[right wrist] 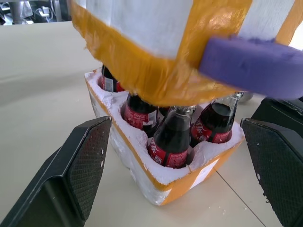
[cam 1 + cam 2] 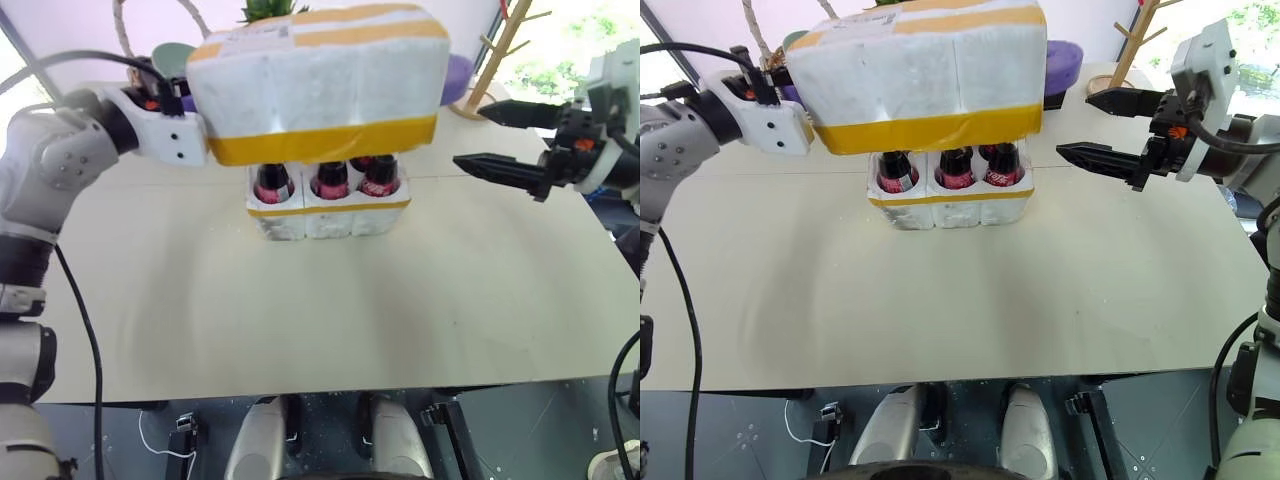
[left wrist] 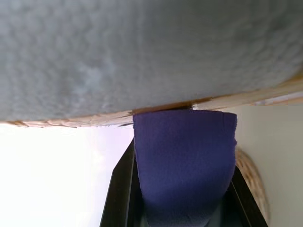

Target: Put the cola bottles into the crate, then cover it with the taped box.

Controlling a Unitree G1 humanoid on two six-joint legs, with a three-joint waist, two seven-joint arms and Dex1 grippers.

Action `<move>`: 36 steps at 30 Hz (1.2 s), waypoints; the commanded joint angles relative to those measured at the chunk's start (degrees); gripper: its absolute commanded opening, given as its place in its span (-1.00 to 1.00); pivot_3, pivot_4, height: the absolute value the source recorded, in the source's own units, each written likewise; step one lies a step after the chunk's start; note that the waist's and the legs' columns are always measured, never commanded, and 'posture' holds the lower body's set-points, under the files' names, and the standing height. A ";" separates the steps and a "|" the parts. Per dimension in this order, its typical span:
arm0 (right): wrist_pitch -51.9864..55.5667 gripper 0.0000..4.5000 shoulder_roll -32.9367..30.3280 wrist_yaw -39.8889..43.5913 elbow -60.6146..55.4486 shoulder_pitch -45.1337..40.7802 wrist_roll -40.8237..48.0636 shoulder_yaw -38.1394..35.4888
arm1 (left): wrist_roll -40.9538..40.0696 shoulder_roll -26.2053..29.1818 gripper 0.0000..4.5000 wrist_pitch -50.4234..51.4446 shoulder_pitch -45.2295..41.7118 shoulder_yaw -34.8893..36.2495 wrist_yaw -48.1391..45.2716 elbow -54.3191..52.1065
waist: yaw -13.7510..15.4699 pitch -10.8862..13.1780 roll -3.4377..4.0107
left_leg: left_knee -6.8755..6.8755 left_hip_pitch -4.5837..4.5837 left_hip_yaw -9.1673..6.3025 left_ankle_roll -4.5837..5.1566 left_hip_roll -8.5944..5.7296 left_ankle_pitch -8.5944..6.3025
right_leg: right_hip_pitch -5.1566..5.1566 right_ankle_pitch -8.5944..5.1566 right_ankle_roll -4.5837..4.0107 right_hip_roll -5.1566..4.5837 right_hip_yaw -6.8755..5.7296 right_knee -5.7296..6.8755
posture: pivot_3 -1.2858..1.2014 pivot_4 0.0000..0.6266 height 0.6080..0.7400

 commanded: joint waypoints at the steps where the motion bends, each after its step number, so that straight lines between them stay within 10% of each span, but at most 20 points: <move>1: -0.19 1.00 0.12 -1.04 -2.09 -0.26 1.56 -2.25 | 6.68 1.33 -0.84 -2.93 -3.09 0.39 5.06 1.40 | -0.02 0.00 0.00 | 0.00 0.00 0.00 0.00 0.00 0.00 | 0.00 0.00 0.00 0.00 0.00 0.00 | 0.03 -0.52 0.94; 17: -0.26 1.00 0.48 -2.81 -3.01 1.53 3.30 -2.81 | 8.44 -1.78 -0.84 9.98 7.26 2.96 -2.45 -16.95 | 0.11 -0.01 -0.01 | 0.08 0.00 -0.07 0.04 0.01 -0.01 | 0.07 0.00 0.01 0.00 0.00 0.03 | 0.03 -0.52 0.94; 36: -0.89 1.00 0.90 -2.60 -3.62 3.92 3.44 -2.62 | 17.37 1.28 -0.84 4.27 10.32 2.65 8.03 -13.40 | -0.33 -0.02 0.00 | 0.08 0.03 -0.10 0.21 0.03 -0.12 | 0.06 0.01 0.02 0.01 0.01 0.05 | 0.03 -0.52 0.94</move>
